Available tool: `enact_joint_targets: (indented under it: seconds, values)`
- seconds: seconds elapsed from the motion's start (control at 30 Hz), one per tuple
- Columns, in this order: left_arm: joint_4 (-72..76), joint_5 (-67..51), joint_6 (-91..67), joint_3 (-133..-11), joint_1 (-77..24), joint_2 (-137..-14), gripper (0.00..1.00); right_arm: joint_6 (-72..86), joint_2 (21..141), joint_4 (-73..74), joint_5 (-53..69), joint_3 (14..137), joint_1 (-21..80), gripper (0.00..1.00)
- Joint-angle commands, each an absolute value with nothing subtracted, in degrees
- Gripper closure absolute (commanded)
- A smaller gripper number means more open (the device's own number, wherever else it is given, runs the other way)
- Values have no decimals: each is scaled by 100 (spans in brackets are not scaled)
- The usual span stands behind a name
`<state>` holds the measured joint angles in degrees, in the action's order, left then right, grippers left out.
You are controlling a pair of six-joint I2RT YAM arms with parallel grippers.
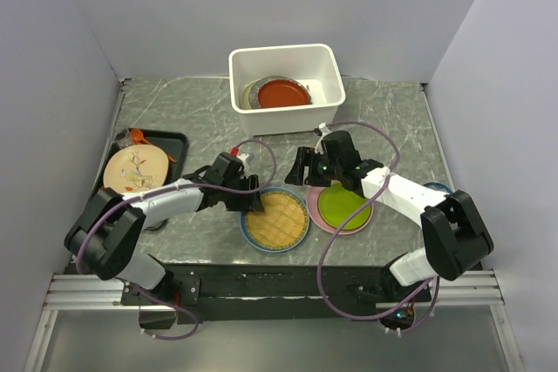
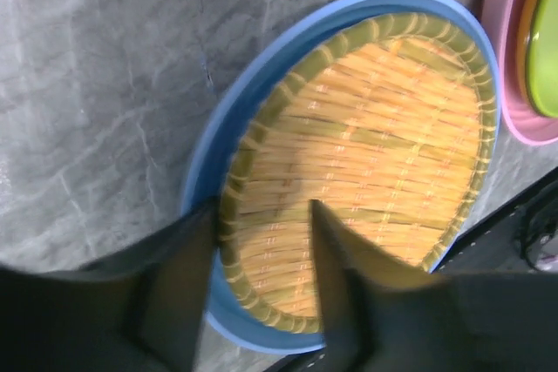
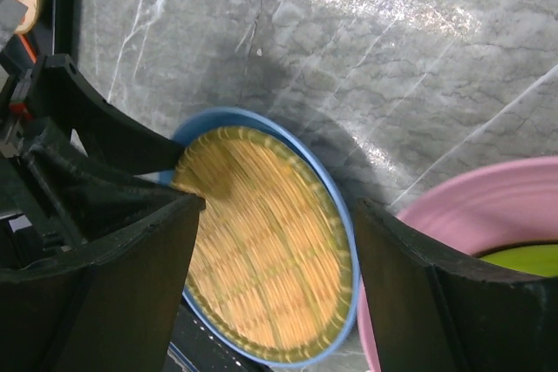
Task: Place the plates into the plastic bin on the countertop
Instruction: Pick up the plate at the center of the board.
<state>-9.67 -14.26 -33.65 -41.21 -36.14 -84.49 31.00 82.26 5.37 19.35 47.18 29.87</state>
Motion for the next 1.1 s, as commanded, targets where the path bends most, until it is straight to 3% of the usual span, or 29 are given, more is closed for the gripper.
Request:
enact_joint_targets:
  seconds: [0.0,0.1,0.2,0.67,1.07]
  values:
    - [-703,-1776,-3506,-4078,-3656,-8517,68,3015,8024,422,1890,4667,3032,22]
    - [-808,-1627,-3533,-4113,-3656,-8455,91,3023,8024,404,1898,4667,3023,22]
    - [-844,-1530,-3586,-4104,-3656,-8306,99,3032,8024,387,1890,4650,3024,22]
    - [-993,-1046,-3972,-4096,-3332,-6769,99,3076,7893,36,2513,4474,2936,22]
    - [-457,-2012,-4306,-3604,-2462,-5872,99,3269,7761,-536,3128,4123,2654,22]
